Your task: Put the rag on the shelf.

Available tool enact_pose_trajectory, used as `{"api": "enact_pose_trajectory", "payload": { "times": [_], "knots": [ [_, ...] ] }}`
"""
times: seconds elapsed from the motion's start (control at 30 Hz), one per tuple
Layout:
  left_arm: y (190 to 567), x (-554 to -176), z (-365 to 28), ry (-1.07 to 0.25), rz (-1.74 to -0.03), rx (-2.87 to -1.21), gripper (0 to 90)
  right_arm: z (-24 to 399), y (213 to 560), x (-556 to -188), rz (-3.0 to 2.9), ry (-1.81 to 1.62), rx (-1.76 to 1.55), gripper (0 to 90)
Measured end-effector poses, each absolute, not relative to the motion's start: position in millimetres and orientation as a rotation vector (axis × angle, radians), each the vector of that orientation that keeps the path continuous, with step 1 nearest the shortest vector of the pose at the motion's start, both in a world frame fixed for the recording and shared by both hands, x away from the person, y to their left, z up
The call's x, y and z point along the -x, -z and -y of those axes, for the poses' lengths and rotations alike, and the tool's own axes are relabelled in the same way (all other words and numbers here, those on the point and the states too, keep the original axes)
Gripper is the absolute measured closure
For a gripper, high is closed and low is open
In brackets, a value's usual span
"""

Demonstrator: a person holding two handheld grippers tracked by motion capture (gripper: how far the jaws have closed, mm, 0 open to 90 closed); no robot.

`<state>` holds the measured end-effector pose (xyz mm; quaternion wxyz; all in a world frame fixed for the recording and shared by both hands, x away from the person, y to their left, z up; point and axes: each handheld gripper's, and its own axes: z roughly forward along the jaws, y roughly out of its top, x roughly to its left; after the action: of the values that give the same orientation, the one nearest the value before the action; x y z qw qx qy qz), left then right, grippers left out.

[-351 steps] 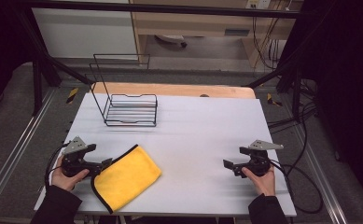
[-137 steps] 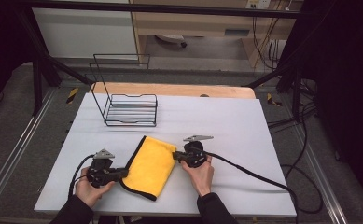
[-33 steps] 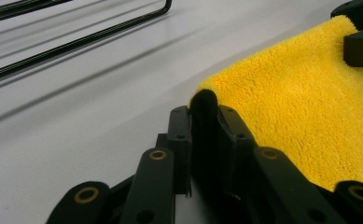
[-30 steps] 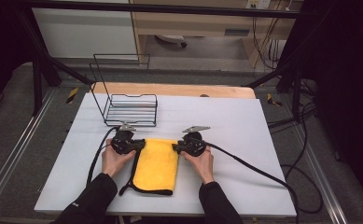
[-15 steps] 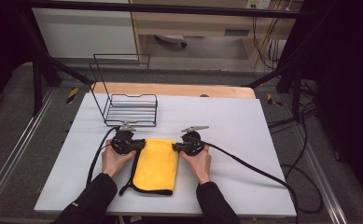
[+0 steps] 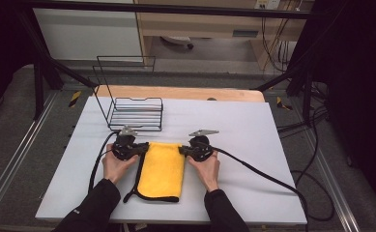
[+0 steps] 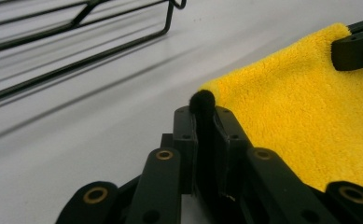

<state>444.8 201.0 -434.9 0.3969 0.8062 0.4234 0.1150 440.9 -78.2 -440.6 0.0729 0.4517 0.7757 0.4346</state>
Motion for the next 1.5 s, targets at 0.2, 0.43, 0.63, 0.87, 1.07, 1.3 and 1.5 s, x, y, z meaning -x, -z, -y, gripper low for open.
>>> {"api": "enact_pose_trajectory", "payload": {
  "times": [0.2, 0.43, 0.63, 0.87, 1.07, 1.3, 1.5],
  "knots": [
    [421, -433, -208, -0.32, -1.033, -2.001, 80.9, 80, 429, -433, -2.293, -1.376, -1.309, 84.5],
    [411, -421, -211, -0.358, -1.007, -1.96, 81.0, 81, 416, -423, -2.267, -1.429, -1.246, 84.6],
    [400, -409, -214, -0.395, -0.979, -1.934, 81.0, 81, 407, -415, -2.242, -1.459, -1.178, 84.6],
    [389, -400, -217, -0.421, -0.955, -1.902, 81.0, 80, 391, -406, -2.214, -1.488, -1.111, 84.6],
    [379, -392, -218, -0.459, -0.94, -1.876, 81.0, 79, 382, -403, -2.192, -1.506, -1.077, 84.6],
    [365, -384, -221, -0.485, -0.92, -1.834, 81.0, 79, 366, -397, -2.151, -1.537, -1.023, 84.6],
    [356, -379, -221, -0.511, -0.901, -1.805, 81.0, 78, 357, -394, -2.13, -1.541, -0.986, 84.7]
  ]
}}
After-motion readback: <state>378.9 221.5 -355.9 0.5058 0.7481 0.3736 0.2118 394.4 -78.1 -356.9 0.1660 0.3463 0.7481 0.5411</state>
